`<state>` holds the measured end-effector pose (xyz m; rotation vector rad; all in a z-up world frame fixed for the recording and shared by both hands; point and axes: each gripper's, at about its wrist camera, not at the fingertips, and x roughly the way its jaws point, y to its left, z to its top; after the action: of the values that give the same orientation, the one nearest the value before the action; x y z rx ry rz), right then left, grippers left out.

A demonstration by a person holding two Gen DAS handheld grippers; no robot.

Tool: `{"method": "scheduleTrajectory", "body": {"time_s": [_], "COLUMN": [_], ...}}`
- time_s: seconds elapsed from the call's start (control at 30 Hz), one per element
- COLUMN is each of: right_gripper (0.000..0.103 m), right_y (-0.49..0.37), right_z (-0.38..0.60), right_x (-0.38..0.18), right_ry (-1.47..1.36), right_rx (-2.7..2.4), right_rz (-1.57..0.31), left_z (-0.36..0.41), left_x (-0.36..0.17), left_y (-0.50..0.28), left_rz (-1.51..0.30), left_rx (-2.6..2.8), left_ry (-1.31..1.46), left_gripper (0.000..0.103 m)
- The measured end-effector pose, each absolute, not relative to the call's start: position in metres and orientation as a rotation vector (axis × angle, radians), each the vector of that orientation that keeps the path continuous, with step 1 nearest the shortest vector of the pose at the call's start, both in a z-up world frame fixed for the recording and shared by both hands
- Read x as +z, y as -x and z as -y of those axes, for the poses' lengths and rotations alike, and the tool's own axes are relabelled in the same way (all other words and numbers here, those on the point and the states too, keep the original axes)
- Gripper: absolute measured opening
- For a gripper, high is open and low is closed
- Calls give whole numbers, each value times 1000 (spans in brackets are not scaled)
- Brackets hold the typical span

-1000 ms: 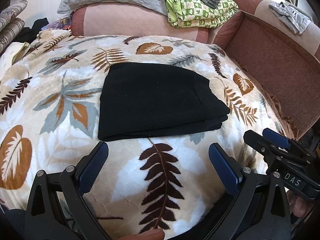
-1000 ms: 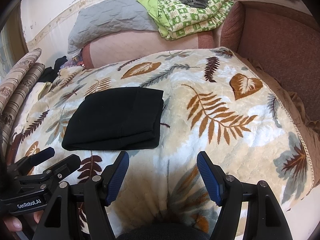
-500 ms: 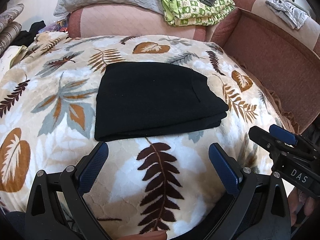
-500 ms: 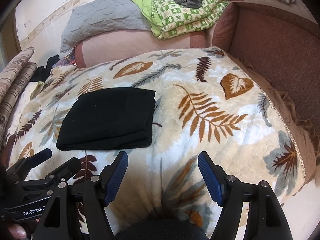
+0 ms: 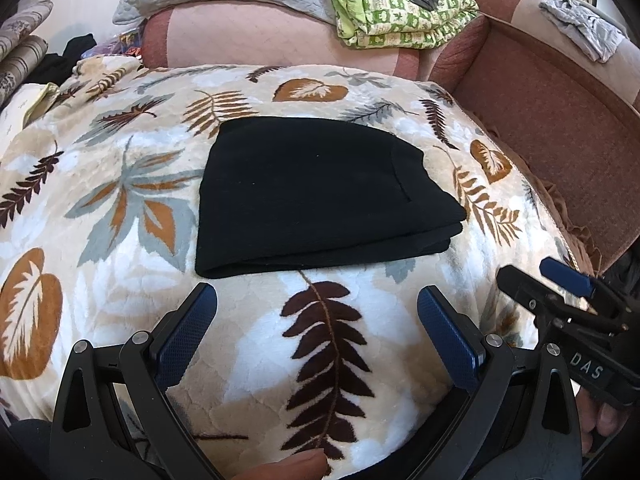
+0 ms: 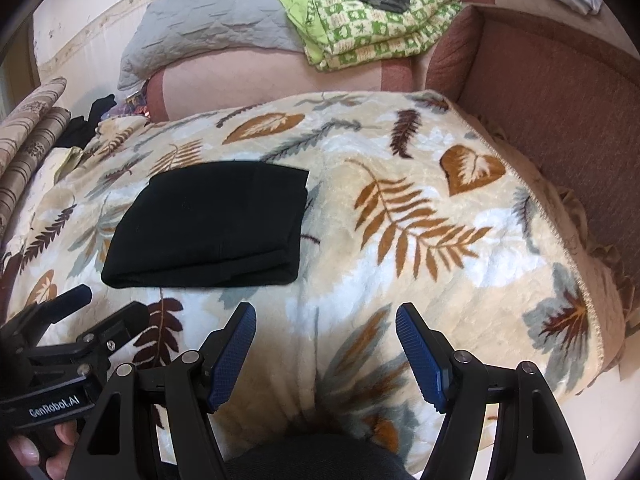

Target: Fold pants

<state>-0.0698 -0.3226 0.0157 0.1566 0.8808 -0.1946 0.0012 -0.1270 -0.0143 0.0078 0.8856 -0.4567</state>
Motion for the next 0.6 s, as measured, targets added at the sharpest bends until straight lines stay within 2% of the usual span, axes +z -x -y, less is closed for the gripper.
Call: {"method": "scheduleTrajectory", "body": {"time_s": [0.6], "right_gripper": [70], "right_y": [67], "right_z": [327], "right_x": [6], "right_ry": [-202], "right_rx": [-174], "right_rz": [-914], "left_z": [126], "left_x": [-14], "left_y": [-4], "left_rz": [-890], "left_rx": [-447], "left_ry": [-1], "left_gripper": [101]}}
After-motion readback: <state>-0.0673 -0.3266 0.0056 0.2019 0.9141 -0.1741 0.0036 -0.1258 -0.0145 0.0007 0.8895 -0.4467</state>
